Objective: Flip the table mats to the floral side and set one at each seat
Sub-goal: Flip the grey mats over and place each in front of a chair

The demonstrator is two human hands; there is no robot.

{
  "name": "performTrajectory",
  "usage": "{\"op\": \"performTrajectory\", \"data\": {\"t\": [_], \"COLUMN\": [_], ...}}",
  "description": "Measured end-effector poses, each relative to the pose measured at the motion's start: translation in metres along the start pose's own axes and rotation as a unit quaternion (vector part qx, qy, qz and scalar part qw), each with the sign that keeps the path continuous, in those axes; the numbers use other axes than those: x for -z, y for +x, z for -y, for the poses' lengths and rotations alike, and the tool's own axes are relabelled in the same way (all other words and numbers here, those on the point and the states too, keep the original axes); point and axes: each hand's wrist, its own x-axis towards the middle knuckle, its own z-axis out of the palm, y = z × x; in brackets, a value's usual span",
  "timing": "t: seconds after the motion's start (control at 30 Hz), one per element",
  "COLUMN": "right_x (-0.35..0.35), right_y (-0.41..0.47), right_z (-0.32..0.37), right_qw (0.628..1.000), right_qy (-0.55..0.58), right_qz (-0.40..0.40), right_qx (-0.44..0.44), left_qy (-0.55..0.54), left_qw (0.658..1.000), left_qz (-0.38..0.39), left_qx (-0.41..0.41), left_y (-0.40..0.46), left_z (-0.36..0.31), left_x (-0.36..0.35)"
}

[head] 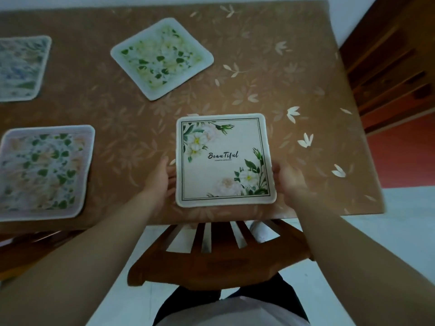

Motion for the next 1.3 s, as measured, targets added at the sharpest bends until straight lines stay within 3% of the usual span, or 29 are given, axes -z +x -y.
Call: {"op": "performTrajectory", "data": {"t": [0.63, 1.07, 1.3], "right_x": [-0.012, -0.003, 0.004], "right_y": [-0.017, -0.021, -0.042], "right_z": [-0.002, 0.0, 0.023], "right_qw": [0.996, 0.996, 0.992], "right_qy": [0.086, 0.08, 0.118], "right_qz": [0.01, 0.032, 0.052], "right_qx": [0.013, -0.001, -0.013], "left_qy": [-0.033, -0.006, 0.019], "left_qw": [0.996, 0.999, 0.999], "left_qz": [0.078, 0.04, -0.014], "left_qx": [-0.03, -0.015, -0.033], "left_y": [0.0, -0.018, -0.034], "left_z": [0.011, 0.011, -0.021], "left_x": [0.028, 0.023, -0.006]}}
